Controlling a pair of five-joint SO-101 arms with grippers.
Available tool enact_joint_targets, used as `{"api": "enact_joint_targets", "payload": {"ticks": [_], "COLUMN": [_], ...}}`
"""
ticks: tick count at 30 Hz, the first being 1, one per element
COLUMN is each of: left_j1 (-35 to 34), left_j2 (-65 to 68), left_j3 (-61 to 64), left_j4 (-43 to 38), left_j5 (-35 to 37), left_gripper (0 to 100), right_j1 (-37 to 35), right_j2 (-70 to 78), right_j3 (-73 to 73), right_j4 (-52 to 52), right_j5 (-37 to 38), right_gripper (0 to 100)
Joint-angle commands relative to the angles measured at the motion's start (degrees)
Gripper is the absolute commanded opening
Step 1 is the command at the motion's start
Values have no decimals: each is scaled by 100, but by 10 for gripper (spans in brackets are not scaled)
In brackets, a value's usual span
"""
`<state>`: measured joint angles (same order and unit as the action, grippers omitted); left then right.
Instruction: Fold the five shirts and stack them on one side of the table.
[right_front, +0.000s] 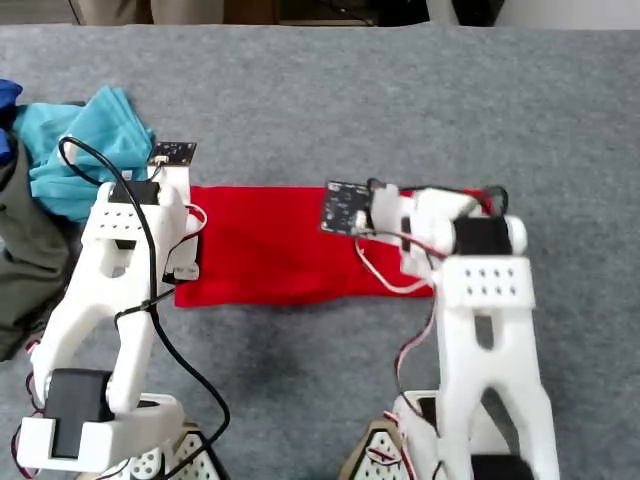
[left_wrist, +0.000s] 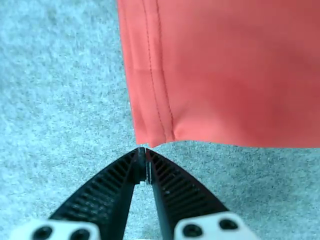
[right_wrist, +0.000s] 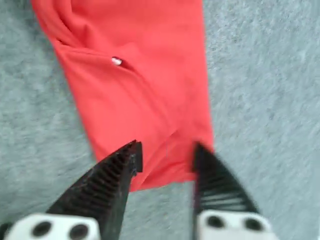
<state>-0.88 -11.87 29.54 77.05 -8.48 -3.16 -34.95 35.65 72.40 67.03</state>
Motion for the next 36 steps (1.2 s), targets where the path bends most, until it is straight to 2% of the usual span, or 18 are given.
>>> {"api": "enact_joint_targets", "payload": {"ticks": [1, 7, 10, 15, 19, 27, 36], "left_j1": [-290, -686, -651, -378, -255, -290, -308], "left_j2": [-171, 277, 532, 1103, 1675, 2862, 3380], "left_j3": [-237, -949, -1477, -2189, -2488, -3086, -3481], "left_j4": [123, 545, 826, 1204, 1213, 501, 404], "left_j5": [123, 607, 809, 1064, 1240, 1248, 1020], "left_gripper": [23, 166, 191, 228, 242, 239, 216], "right_j1": [497, 1235, 1305, 1429, 1429, 1446, 1446], "right_j2": [-479, -268, 101, 514, 813, 1473, 1499], "right_j3": [286, 382, 462, 259, 347, 338, 347], "right_j4": [44, -387, -976, -1749, -2532, -3174, -3182], "right_j5": [-158, -923, -1521, -2963, -3543, -3745, -3710], "right_gripper": [24, 27, 27, 27, 27, 27, 27]}}
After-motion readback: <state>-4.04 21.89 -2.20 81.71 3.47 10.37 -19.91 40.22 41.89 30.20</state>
